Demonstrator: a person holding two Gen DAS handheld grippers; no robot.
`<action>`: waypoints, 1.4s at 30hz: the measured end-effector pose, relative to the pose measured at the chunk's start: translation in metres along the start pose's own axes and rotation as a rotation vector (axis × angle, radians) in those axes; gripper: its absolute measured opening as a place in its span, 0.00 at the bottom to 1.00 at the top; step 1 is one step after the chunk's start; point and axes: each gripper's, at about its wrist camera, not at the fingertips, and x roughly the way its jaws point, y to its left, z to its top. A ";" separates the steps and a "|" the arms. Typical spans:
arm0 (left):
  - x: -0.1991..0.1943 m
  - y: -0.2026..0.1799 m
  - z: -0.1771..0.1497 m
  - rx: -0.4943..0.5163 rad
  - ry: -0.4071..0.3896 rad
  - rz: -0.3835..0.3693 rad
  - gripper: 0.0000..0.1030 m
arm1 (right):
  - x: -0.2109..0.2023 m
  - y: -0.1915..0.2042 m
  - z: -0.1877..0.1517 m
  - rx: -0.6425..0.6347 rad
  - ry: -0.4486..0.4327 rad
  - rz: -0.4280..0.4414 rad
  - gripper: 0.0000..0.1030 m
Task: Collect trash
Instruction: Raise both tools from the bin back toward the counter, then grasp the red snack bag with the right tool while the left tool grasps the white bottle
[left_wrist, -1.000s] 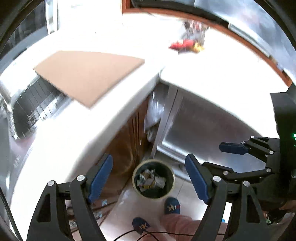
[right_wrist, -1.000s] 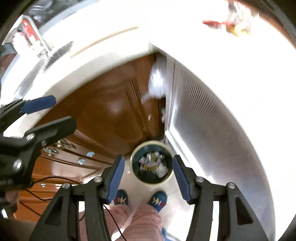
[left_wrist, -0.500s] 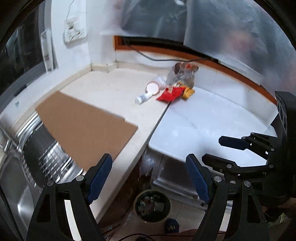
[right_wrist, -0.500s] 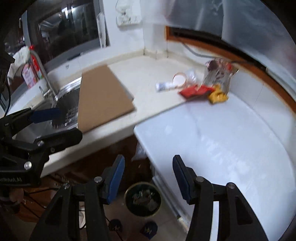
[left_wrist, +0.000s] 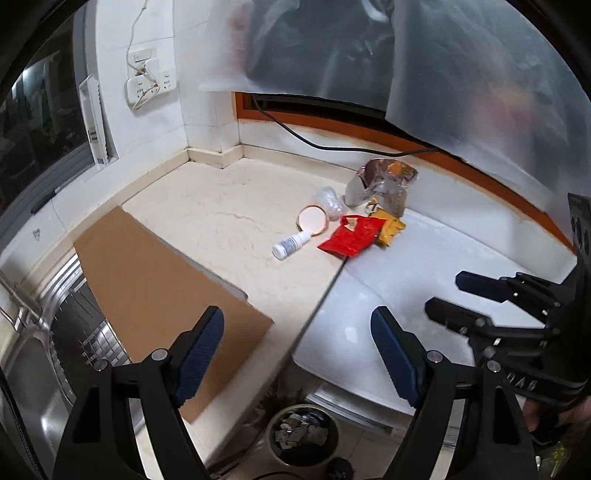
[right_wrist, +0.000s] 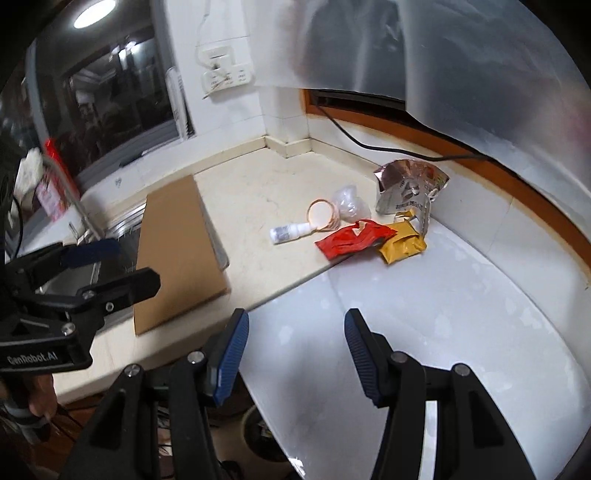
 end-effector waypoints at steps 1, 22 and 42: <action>0.005 0.000 0.005 0.011 0.007 0.008 0.78 | 0.004 -0.006 0.004 0.024 0.004 0.003 0.53; 0.188 0.020 0.075 0.157 0.199 -0.086 0.76 | 0.142 -0.084 0.040 0.516 0.124 0.033 0.53; 0.274 0.026 0.081 0.113 0.320 -0.195 0.25 | 0.201 -0.097 0.050 0.633 0.111 0.050 0.13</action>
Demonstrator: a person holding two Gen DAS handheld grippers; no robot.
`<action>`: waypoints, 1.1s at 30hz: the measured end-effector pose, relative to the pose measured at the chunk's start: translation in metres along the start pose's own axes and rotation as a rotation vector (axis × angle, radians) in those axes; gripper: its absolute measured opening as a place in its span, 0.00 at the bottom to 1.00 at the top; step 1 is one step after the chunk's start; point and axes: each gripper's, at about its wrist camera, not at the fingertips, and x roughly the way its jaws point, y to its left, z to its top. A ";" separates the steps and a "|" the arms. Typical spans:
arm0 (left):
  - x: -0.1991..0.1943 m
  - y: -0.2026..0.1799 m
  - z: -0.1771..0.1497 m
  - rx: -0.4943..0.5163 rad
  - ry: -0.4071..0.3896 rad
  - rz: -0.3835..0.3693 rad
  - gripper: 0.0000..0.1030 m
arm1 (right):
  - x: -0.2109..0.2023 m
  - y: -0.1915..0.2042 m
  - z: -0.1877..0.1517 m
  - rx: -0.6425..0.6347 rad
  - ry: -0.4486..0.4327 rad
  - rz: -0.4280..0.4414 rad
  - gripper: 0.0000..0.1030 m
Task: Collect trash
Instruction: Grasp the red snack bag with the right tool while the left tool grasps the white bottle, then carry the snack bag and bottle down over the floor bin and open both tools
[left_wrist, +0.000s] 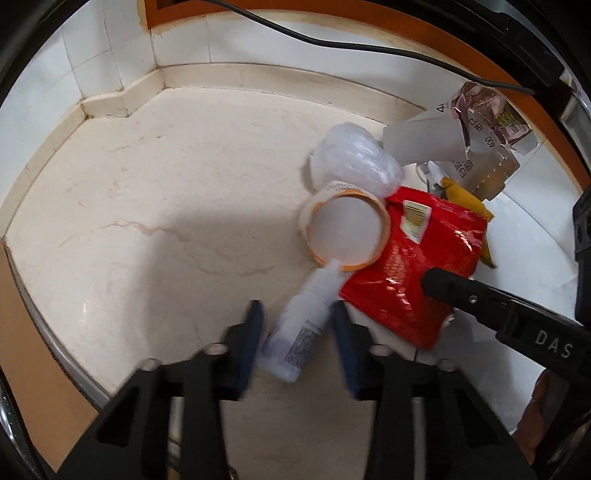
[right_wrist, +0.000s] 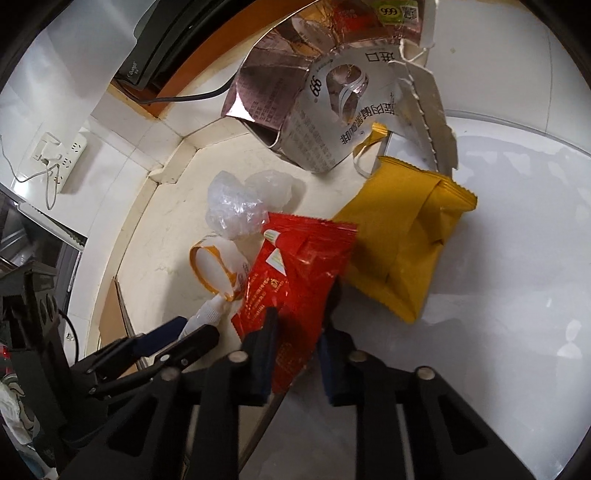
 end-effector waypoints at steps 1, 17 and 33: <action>0.000 0.000 0.000 0.000 0.000 -0.001 0.24 | 0.000 0.001 -0.001 -0.006 -0.001 0.009 0.09; -0.080 -0.010 -0.058 -0.106 -0.120 0.001 0.22 | -0.061 0.025 -0.024 -0.145 -0.076 0.080 0.00; -0.179 -0.045 -0.177 -0.192 -0.228 0.099 0.22 | -0.149 0.064 -0.106 -0.426 -0.032 0.167 0.00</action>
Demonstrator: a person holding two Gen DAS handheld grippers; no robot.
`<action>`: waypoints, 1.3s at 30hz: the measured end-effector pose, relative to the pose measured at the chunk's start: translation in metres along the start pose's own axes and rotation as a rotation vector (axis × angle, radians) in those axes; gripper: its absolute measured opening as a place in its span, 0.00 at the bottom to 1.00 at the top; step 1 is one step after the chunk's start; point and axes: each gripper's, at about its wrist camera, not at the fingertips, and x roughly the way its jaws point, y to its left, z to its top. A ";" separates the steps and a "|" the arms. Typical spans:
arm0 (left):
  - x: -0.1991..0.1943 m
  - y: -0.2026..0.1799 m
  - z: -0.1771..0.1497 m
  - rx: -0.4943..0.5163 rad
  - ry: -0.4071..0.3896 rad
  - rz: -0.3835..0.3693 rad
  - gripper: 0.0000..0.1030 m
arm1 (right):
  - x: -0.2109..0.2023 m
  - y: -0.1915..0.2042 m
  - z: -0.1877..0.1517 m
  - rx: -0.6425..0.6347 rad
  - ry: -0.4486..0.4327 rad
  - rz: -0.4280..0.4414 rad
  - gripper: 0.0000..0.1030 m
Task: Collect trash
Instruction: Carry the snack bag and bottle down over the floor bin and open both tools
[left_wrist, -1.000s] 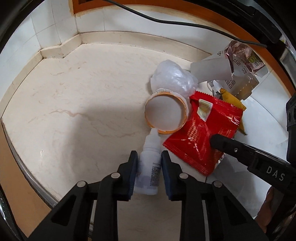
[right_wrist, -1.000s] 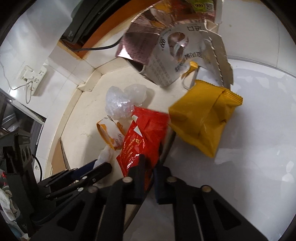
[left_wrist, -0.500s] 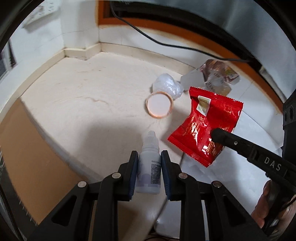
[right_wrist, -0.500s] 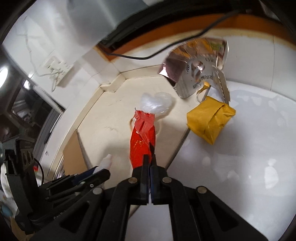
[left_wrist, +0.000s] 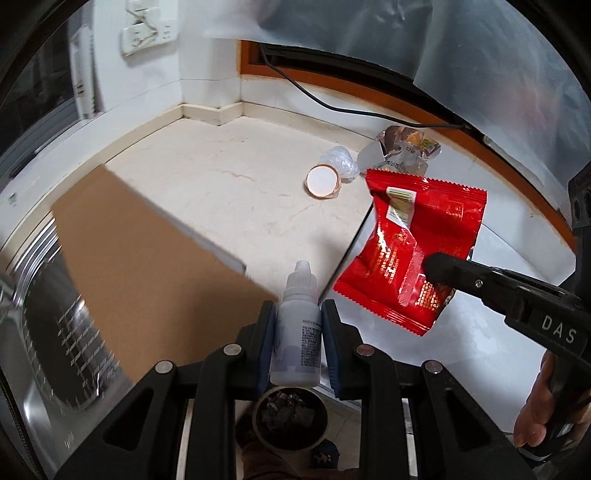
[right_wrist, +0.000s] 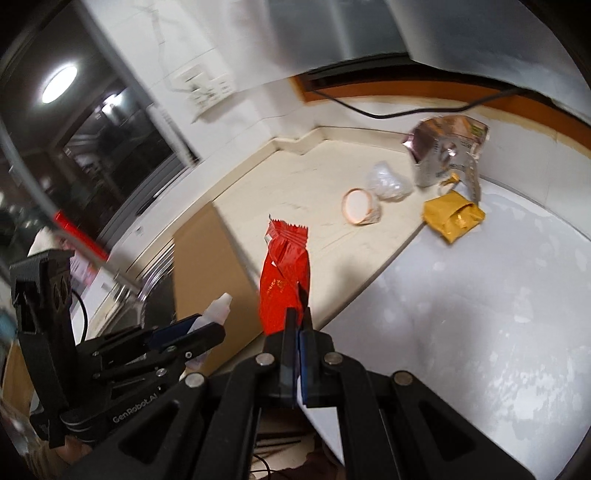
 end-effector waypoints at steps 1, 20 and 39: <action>-0.005 -0.001 -0.006 -0.006 -0.004 0.004 0.22 | -0.004 0.005 -0.004 -0.020 0.001 0.008 0.00; -0.023 -0.006 -0.088 -0.050 0.027 0.041 0.22 | -0.009 0.039 -0.087 -0.228 0.128 0.002 0.00; 0.056 0.003 -0.194 0.013 0.150 -0.076 0.22 | 0.058 0.025 -0.223 -0.174 0.325 -0.211 0.01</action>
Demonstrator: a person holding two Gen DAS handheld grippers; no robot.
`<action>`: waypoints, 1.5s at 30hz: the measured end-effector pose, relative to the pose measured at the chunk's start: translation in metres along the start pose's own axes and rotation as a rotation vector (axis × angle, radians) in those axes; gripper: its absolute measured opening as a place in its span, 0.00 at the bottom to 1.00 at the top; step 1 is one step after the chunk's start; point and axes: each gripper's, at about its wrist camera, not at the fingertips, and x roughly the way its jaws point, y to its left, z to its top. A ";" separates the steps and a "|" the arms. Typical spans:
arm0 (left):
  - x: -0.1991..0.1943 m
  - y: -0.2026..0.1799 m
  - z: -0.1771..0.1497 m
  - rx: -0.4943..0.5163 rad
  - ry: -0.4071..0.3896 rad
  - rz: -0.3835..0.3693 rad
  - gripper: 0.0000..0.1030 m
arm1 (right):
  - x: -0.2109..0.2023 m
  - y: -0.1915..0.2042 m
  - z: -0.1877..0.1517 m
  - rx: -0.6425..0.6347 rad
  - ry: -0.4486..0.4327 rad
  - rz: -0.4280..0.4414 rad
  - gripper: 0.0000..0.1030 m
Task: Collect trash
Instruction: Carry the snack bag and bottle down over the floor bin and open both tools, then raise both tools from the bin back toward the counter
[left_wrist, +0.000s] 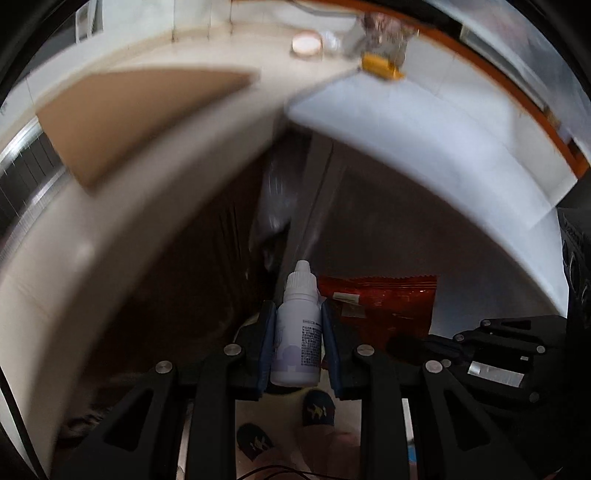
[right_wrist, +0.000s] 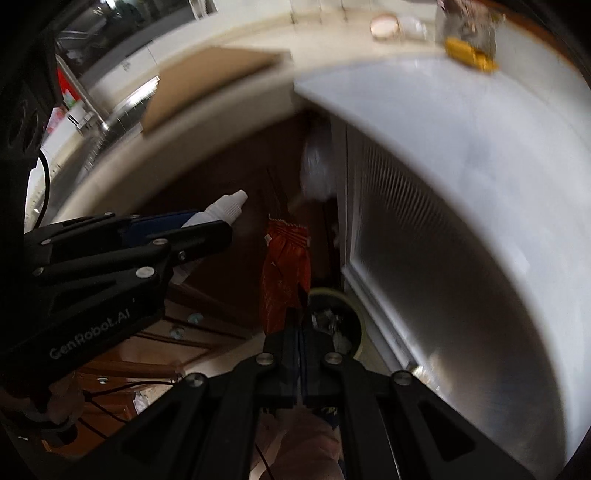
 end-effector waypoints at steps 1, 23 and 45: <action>0.010 0.003 -0.007 -0.007 0.017 -0.009 0.22 | 0.007 0.000 -0.005 0.006 0.011 -0.002 0.01; 0.231 0.050 -0.076 -0.030 0.169 -0.011 0.28 | 0.256 -0.060 -0.074 0.164 0.115 -0.064 0.01; 0.223 0.051 -0.095 -0.021 0.211 0.057 0.74 | 0.261 -0.069 -0.084 0.224 0.160 -0.046 0.24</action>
